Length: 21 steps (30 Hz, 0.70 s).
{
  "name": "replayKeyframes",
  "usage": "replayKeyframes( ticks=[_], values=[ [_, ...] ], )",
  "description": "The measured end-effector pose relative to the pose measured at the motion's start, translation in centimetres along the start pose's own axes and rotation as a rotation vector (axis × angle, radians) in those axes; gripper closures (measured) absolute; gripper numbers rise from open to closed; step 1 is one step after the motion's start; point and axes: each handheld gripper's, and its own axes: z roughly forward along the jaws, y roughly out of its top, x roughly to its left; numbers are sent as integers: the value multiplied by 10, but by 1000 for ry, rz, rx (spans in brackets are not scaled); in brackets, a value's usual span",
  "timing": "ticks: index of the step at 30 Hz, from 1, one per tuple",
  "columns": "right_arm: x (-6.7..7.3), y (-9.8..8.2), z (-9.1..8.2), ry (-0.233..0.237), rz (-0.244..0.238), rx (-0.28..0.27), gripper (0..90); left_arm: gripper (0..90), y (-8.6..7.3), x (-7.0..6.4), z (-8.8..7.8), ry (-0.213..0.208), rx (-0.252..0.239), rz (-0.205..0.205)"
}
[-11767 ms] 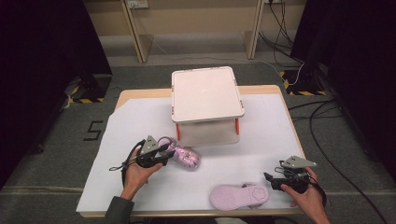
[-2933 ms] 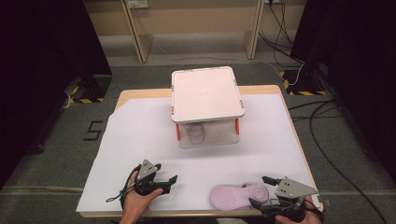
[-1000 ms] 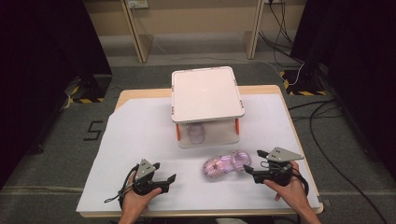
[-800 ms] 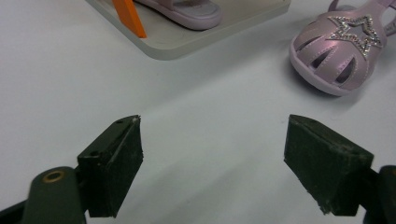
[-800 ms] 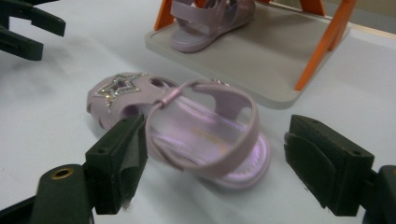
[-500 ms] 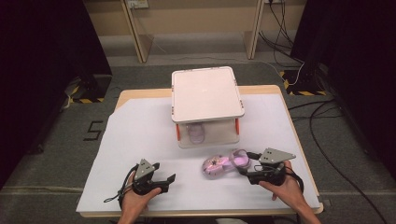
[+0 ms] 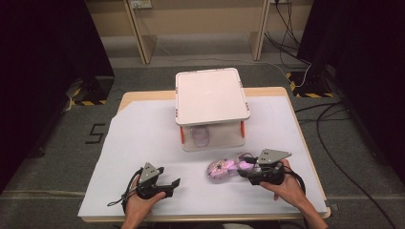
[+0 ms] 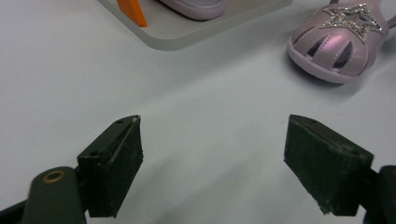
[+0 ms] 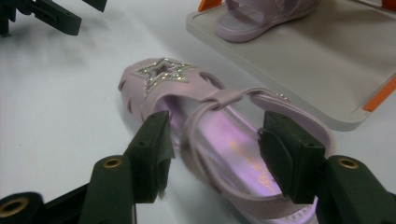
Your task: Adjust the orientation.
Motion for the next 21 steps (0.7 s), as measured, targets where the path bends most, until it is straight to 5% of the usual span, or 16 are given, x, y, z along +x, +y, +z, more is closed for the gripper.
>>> replayKeyframes(
  ticks=[6,15,21],
  values=[
    [6,2,5,69,37,6,494,190,0,0,-1,-3,-5,-5],
    [14,5,4,57,67,29,500,190,1,0,-2,0,-10,-7],
    [19,6,2,68,45,27,521,190,1,0,-2,-1,-12,-7]
  ],
)
